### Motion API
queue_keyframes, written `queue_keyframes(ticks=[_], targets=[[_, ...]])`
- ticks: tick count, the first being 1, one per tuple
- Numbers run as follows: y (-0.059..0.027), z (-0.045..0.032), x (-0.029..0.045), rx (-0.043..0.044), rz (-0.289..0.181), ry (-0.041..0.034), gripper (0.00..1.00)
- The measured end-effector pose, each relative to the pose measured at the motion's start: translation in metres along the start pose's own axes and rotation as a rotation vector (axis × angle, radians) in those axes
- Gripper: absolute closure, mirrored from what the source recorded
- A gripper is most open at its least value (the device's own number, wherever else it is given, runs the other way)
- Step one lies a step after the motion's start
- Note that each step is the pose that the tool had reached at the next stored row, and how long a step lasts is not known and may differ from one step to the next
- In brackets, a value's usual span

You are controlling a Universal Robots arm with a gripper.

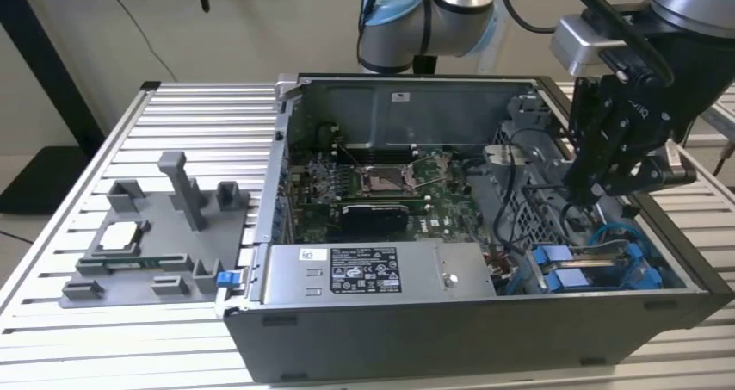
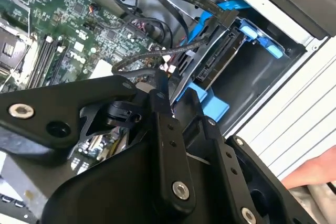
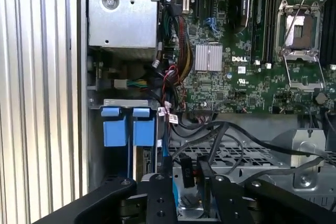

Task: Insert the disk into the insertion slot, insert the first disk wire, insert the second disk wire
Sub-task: 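Insert the first disk wire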

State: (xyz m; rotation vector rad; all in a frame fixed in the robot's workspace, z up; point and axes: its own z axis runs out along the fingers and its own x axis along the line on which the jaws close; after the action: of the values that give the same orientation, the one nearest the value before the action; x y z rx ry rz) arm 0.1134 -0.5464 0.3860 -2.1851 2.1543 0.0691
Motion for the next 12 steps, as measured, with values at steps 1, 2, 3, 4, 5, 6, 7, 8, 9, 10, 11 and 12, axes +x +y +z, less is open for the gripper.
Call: queue_keyframes(ticks=[1, 2, 3, 4, 5, 6, 7, 8, 9, 10, 11, 12], targets=[[0.0000, 0.0000, 0.0000, -0.0003, -0.009, -0.0013, 0.00], [0.0000, 0.0001, 0.0000, -0.0006, -0.018, -0.0030, 0.00], [0.0000, 0.0001, 0.0000, -0.0007, -0.024, -0.0053, 0.00], [0.0000, 0.0002, 0.0000, -0.0006, -0.026, -0.0082, 0.00], [-0.0001, 0.0002, 0.0000, -0.0001, -0.029, -0.0113, 0.00], [-0.0001, 0.0004, 0.0000, 0.0009, -0.031, -0.0146, 0.00], [-0.0002, 0.0006, 0.0000, 0.0019, -0.031, -0.0185, 0.00], [-0.0001, 0.0008, 0.0000, 0.0026, -0.031, -0.0222, 0.00], [-0.0001, 0.0010, 0.0001, 0.0031, -0.031, -0.0251, 0.00], [0.0000, 0.0012, 0.0000, 0.0035, -0.031, -0.0269, 1.00], [0.0000, 0.0014, 0.0000, 0.0038, -0.031, -0.0284, 1.00], [-0.0001, 0.0016, 0.0001, 0.0041, -0.031, -0.0294, 1.00]])
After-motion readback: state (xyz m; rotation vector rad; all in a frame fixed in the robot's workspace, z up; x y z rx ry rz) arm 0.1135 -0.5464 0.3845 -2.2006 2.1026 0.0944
